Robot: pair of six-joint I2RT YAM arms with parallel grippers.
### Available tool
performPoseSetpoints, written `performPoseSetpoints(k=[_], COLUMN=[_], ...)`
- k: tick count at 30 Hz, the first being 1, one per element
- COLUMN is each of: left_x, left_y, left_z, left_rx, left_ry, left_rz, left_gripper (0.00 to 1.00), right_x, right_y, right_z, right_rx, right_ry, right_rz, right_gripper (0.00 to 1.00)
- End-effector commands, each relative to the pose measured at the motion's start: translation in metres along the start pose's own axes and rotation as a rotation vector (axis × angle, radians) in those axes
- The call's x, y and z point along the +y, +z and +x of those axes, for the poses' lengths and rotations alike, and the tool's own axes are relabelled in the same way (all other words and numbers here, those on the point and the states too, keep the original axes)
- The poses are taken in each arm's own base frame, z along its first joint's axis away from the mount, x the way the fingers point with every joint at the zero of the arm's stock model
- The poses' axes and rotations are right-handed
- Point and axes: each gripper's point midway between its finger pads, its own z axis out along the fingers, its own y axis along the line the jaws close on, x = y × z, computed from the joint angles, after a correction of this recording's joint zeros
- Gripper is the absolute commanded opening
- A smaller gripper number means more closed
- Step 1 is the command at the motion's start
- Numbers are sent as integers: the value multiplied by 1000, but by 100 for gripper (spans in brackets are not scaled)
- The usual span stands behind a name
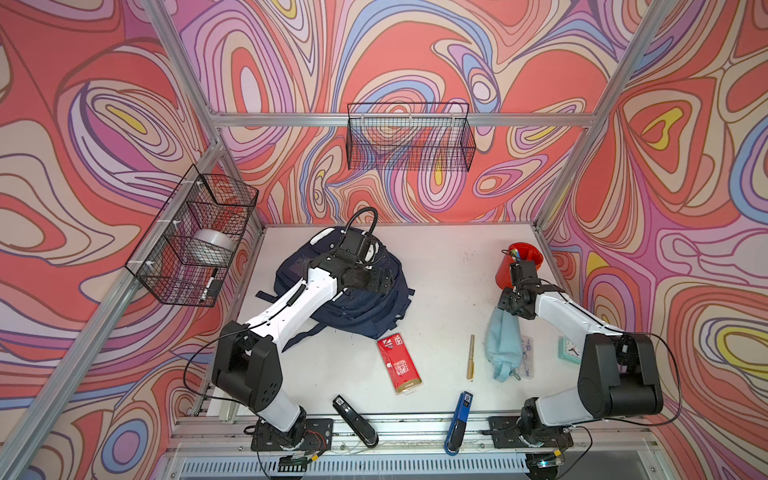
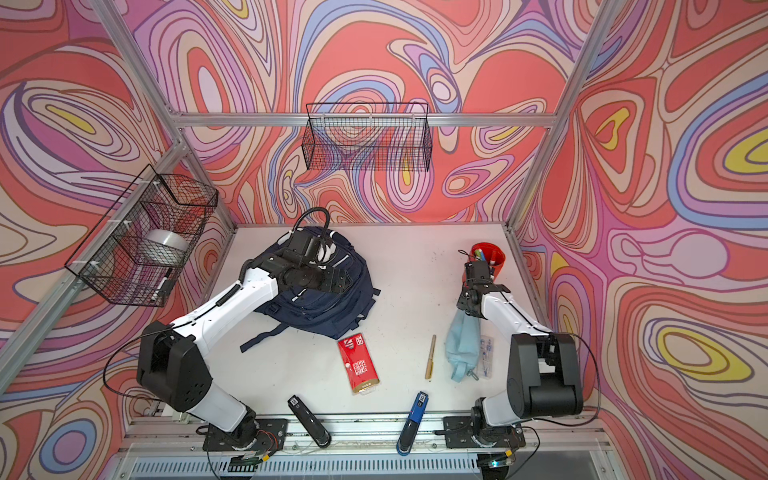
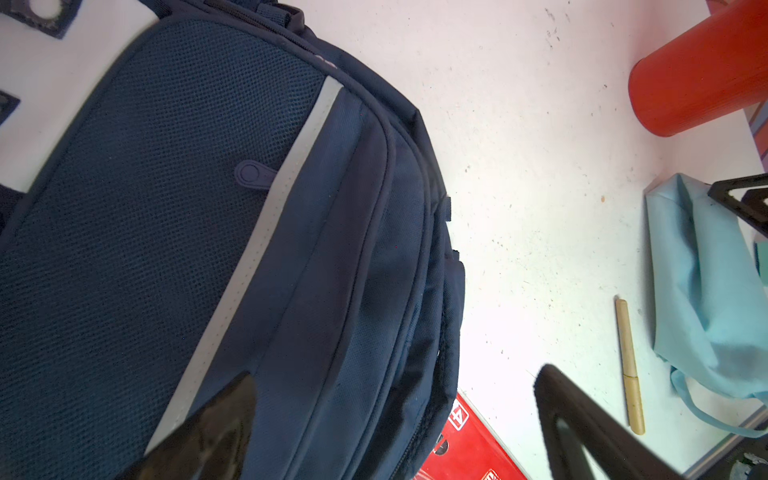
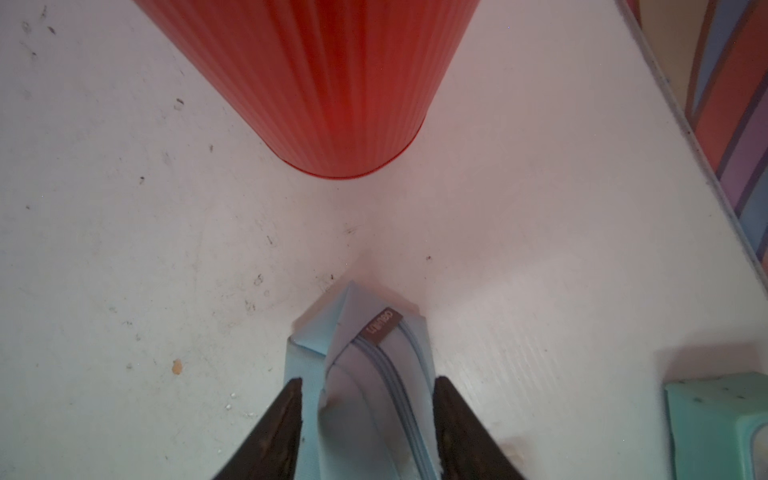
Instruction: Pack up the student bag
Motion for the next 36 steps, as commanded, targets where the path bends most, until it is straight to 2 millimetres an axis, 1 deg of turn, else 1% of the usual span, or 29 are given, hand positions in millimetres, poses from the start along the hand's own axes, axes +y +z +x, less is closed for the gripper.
performPoseSetpoints(k=[1,3,6,8,9,10,11,12,16,18,19,22,27,29,32,33,34,35,36], left_x=[8,12,16,18,19,19,20,20,24,22,19,9,-3,1,16,19,22,23,21], left_y=[4,5,5,5,6,6,7,8,13,16,17,24,37,40,51,55,59,66,69], left_z=[8,11,15,18,20,21,23,24,29,30,31,32,31,27,24,22,21,22,21], left_rx=[32,39,52,62,68,73,81,88,109,120,128,130,141,149,199,213,222,229,230], left_ry=[-1,5,16,28,35,46,54,64,85,123,171,317,357,398,450,462,472,480,478], left_rz=[-38,-64,-91,-112,-121,-130,-142,-151,-180,-189,-191,-269,-274,-333,-448,-476,-493,-501,-494], left_gripper=[100,100,100,100,100,100,100,100,100,100,100,100,100,100,99,96,91,79,51], right_x=[6,8,8,6,6,4,3,3,6,12,15,27,41,45,50,51,52,56,61], right_y=[5,6,10,12,13,12,10,8,2,-2,-7,-26,-60,-72,-94,-101,-105,-112,-117], right_z=[-10,-8,-3,0,1,0,0,-1,-5,-5,-8,-18,-34,-39,-50,-54,-56,-60,-63], right_rx=[-20,-19,-10,1,2,-4,-9,-15,-31,-20,-26,-49,-102,-119,-161,-172,-173,-181,-186], right_ry=[1,7,8,2,-2,-4,-5,-7,-4,1,10,40,64,59,51,50,47,45,41], right_rz=[-24,-33,-39,-31,-27,-21,-19,-20,-45,-75,-100,-183,-282,-308,-345,-356,-366,-386,-408], right_gripper=[50,46,35,25,14,8,5,0,0,0,0,0,0,0,0,0,0,0,0])
